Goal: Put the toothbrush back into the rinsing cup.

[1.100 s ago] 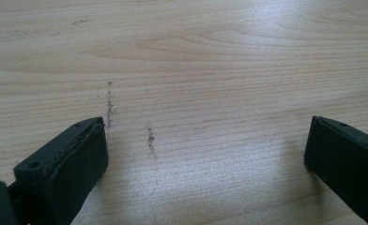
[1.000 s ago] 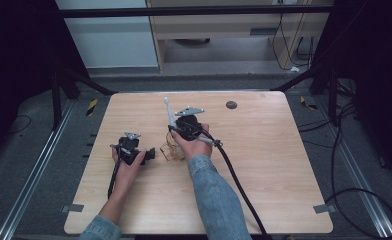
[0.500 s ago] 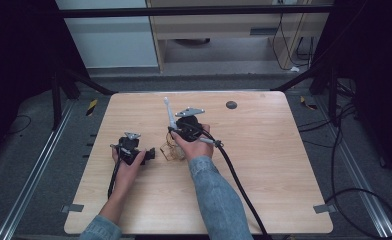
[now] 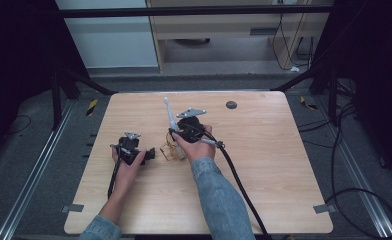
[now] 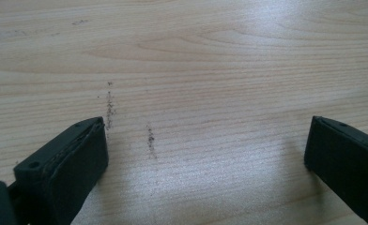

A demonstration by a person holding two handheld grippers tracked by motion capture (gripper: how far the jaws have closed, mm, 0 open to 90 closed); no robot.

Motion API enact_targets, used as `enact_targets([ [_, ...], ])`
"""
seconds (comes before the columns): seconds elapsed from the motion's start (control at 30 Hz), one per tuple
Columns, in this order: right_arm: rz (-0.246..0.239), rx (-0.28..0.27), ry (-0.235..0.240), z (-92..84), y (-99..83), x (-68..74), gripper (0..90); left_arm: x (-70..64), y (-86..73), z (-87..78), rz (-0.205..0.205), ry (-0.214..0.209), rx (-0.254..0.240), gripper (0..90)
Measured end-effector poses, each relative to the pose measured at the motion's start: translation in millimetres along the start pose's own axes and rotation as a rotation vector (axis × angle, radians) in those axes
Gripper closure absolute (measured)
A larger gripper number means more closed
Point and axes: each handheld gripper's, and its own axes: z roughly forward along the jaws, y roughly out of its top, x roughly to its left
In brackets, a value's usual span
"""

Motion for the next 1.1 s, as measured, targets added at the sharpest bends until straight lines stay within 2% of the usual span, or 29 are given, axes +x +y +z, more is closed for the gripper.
enact_targets([
  [0.33, -0.002, -0.007, -0.012, -4.3, 2.1, -0.4, 44.9, 0.0, 0.2, 0.2, -0.001, 0.0, -0.001, 0.0],
  [0.47, 0.004, -0.009, -0.031, -4.9, 2.9, -1.8, 38.1, 0.0, 0.3, 0.4, -0.002, 0.0, -0.001, 0.0],
  [0.57, 0.023, -0.008, -0.029, -5.4, 3.8, -2.1, 34.1, 0.0, 0.3, 0.4, -0.002, 0.0, -0.001, 0.0],
  [0.8, 0.019, -0.008, -0.028, -8.3, 6.9, -1.1, 21.9, 0.1, 0.3, 0.4, -0.002, -0.001, -0.001, 0.0],
  [1.0, 0.019, -0.041, -0.062, -15.3, 11.1, -1.7, 10.2, 0.5, 0.2, 0.3, 0.002, -0.004, -0.001, 0.0],
  [1.1, 0.007, -0.057, -0.077, -19.6, 13.4, -3.6, 7.3, 0.7, 0.3, 0.4, 0.002, -0.004, -0.001, 0.0],
])
